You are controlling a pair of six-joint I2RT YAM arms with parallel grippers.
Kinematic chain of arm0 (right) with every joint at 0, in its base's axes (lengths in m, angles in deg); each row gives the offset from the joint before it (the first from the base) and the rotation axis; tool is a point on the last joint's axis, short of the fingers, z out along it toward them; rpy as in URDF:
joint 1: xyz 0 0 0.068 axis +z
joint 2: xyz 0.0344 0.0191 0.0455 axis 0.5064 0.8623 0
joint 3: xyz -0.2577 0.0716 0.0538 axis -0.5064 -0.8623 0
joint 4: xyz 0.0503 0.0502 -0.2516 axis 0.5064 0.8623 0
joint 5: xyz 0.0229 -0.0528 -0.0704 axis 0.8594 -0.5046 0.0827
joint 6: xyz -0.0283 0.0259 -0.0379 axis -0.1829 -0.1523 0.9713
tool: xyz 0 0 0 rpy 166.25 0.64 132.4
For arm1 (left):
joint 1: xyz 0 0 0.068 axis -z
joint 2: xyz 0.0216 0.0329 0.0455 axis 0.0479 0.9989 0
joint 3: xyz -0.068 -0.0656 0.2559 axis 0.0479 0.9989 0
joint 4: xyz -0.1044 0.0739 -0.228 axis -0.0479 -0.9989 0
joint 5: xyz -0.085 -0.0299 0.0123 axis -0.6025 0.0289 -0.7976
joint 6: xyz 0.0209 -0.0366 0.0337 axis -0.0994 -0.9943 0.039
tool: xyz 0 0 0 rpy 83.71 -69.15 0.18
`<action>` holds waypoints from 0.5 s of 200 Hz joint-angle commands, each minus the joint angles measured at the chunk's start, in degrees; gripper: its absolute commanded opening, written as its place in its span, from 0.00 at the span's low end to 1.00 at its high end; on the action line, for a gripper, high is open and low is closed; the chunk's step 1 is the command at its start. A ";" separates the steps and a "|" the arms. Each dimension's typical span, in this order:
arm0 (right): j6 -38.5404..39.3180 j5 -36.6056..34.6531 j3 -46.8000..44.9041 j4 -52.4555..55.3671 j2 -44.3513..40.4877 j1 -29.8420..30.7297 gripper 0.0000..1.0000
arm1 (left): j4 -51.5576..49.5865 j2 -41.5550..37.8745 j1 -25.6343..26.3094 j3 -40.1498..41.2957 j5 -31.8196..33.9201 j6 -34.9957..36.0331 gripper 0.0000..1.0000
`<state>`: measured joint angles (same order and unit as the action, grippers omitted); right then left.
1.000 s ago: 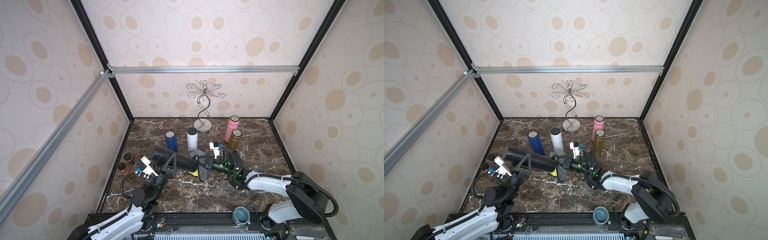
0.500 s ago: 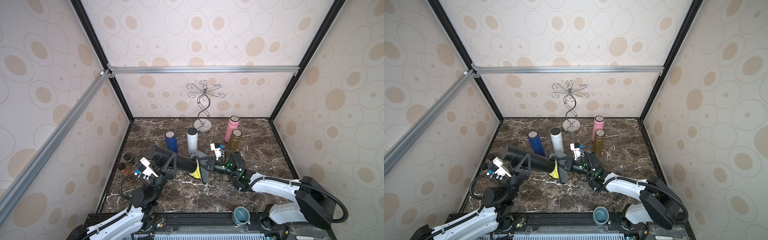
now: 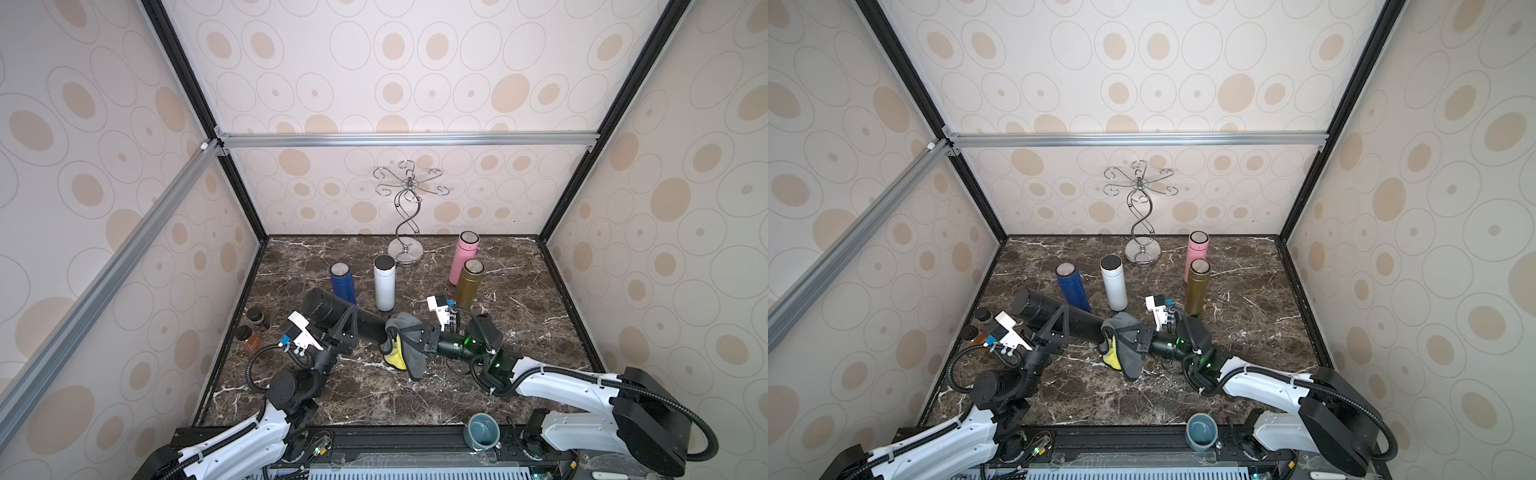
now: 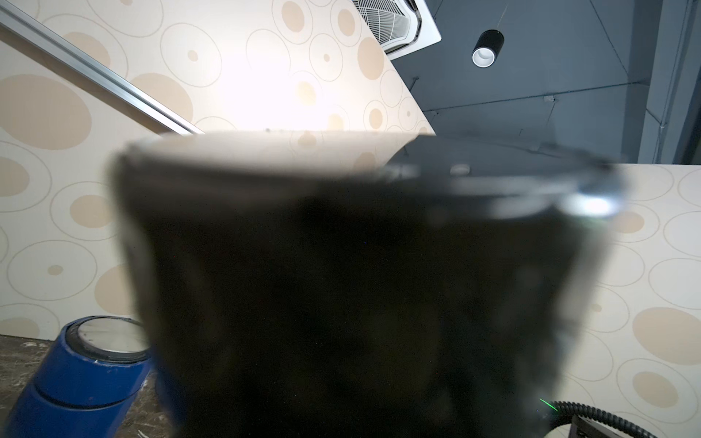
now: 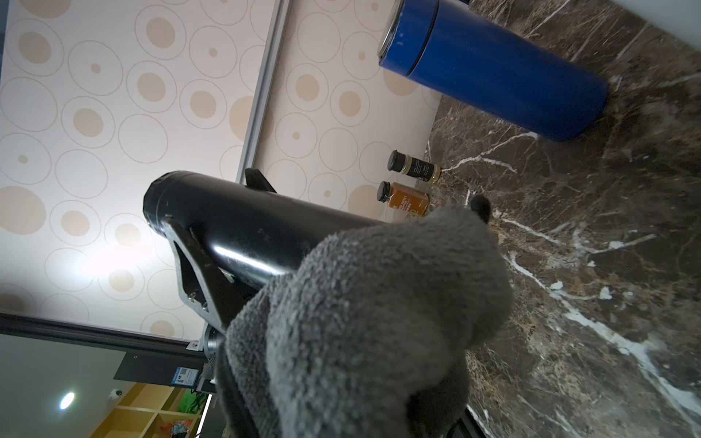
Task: Wipe the surface of the thermos
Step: Wipe the dirt from the surface of the thermos.
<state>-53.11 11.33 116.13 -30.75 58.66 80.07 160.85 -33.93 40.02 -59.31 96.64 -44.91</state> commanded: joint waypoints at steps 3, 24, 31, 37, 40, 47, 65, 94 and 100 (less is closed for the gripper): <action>-4.66 -2.15 -1.72 -1.25 1.32 0.45 0.00 | 5.51 0.30 -0.07 -2.57 -1.75 0.40 0.00; -4.51 -5.08 -2.22 -0.31 2.89 0.43 0.00 | 7.00 0.32 -0.11 -2.35 -2.00 -0.55 0.00; -4.64 -6.96 -2.54 -0.02 3.18 0.43 0.00 | 7.64 0.28 -0.09 -2.25 -2.06 -0.80 0.00; -4.80 -8.39 -2.93 0.23 3.63 0.44 0.00 | 7.61 0.20 -0.14 -2.29 -2.21 -1.05 0.00; -4.91 -8.85 -3.02 0.04 4.00 0.44 0.00 | 7.52 0.16 -0.11 -2.43 -2.30 -1.11 0.00; -4.89 -9.11 -2.87 -1.33 5.09 0.37 0.00 | 6.90 0.04 -0.13 -2.82 -2.56 -1.19 0.00; -4.45 -6.41 -0.46 -3.88 8.26 0.28 0.00 | 7.21 0.28 -0.06 -2.88 -3.10 -1.62 0.00; -2.91 -3.13 4.08 -6.68 11.56 1.25 0.00 | 7.84 0.80 -0.13 -2.30 -2.70 -1.55 0.00; -2.03 -2.19 5.27 -5.37 11.55 1.38 0.00 | 7.95 0.92 -0.11 -2.13 -2.65 -1.50 0.00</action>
<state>-53.00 6.42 116.52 -32.32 69.85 80.51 163.19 -32.90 40.02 -59.31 94.81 -45.43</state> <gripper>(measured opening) 0.095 0.667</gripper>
